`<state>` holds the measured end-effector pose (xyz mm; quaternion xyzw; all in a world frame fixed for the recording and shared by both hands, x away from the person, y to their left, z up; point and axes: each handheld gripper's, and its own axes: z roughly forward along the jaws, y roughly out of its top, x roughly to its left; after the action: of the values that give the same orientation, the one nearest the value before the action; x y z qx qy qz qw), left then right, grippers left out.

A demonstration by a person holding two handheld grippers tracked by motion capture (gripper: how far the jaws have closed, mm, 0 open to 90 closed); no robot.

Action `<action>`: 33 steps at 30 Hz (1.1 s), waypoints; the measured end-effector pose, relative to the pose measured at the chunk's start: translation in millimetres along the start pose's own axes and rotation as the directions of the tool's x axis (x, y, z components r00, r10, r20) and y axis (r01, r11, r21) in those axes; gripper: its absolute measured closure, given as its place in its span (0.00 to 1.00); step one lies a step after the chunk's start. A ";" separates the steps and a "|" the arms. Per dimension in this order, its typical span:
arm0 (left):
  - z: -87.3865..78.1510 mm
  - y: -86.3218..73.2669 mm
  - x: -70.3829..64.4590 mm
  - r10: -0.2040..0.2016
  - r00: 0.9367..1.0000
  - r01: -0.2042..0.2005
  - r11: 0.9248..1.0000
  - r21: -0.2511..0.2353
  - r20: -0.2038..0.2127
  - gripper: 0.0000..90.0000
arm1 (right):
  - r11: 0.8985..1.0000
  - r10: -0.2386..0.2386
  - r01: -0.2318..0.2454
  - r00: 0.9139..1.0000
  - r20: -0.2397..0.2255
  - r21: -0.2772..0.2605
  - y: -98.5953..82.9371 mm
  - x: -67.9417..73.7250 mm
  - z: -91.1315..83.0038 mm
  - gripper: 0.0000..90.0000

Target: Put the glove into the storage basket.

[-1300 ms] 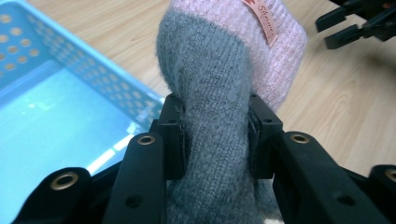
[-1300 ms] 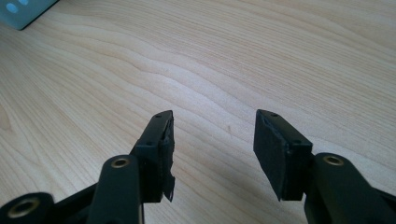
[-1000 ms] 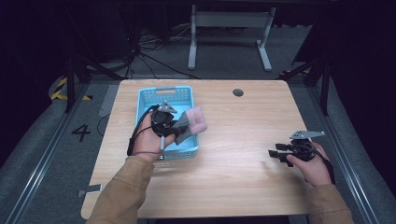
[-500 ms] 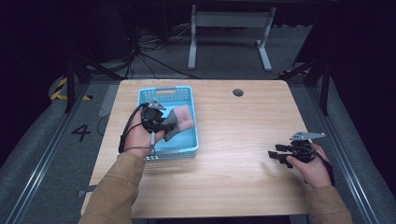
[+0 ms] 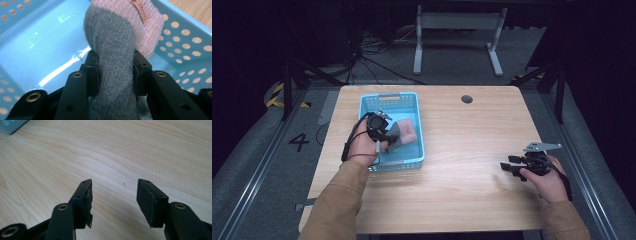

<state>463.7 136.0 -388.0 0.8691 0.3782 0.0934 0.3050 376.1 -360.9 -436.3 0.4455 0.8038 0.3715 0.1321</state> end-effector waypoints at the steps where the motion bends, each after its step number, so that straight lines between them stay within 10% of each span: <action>1: 2.5 0.5 0.7 0.009 1.000 -0.009 1.000 0.013 0.010 0.72 | 1.000 0.001 -0.001 1.000 0.001 -0.002 -0.4 -0.1 -0.1 0.52; 24: 48.8 3.6 19.1 0.018 1.000 -0.019 0.994 0.112 0.014 0.71 | 1.000 0.031 -0.031 0.999 0.035 0.002 -15.8 -1.5 -12.3 0.52; 33: 56.6 13.0 14.6 0.096 0.994 -0.088 0.985 0.146 -0.049 0.67 | 1.000 0.028 -0.028 0.999 0.035 0.002 -16.8 -1.0 -13.4 0.51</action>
<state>503.9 113.6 -426.3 0.9023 0.3518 0.1041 0.2264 359.1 -373.6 -439.1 0.4631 0.7957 0.3644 0.1402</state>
